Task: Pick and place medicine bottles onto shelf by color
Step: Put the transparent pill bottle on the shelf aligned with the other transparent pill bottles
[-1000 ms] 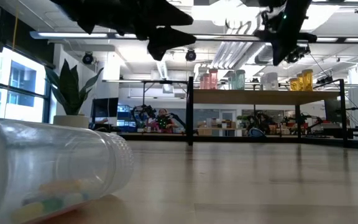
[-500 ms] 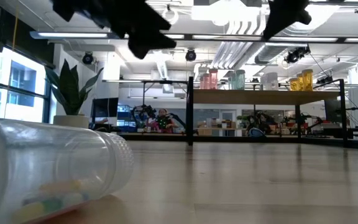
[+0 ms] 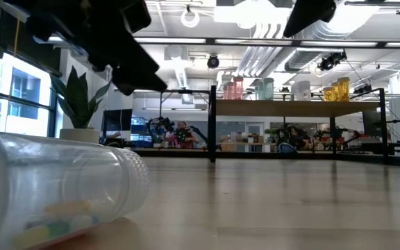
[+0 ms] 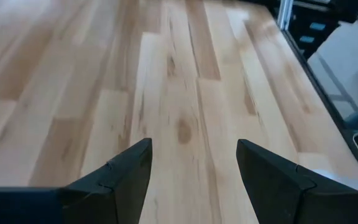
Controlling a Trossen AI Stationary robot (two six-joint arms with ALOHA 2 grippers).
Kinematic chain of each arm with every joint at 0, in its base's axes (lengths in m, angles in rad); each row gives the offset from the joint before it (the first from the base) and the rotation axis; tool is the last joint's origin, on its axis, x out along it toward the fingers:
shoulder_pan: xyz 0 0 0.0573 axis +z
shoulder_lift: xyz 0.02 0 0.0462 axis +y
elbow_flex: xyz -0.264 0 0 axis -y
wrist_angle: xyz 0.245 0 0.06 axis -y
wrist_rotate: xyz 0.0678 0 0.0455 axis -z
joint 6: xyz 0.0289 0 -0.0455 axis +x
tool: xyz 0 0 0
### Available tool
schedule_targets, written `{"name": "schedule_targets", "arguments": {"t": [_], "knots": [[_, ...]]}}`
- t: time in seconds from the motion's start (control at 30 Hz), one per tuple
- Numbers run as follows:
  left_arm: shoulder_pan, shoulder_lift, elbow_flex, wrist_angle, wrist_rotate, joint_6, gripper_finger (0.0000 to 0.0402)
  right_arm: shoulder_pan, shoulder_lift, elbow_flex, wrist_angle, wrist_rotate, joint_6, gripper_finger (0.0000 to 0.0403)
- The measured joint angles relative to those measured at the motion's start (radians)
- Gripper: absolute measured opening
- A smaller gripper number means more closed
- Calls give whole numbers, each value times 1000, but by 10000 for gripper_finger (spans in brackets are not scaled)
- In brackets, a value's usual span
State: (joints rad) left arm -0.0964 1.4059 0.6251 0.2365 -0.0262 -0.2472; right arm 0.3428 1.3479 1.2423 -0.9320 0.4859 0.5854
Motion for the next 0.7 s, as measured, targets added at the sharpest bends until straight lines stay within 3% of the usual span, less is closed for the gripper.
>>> {"name": "schedule_targets", "arguments": {"t": [0.13,0.4,0.7], "knots": [[-72,0,-12,-37,-87,-48,225,40,69,0,108,-40,-73,0],[-173,0,-12,-149,-248,-133,225,61,207,0,393,-230,-255,12],[-194,0,-12,-189,-284,-169,225,67,348,0,667,-444,-497,115]]}}
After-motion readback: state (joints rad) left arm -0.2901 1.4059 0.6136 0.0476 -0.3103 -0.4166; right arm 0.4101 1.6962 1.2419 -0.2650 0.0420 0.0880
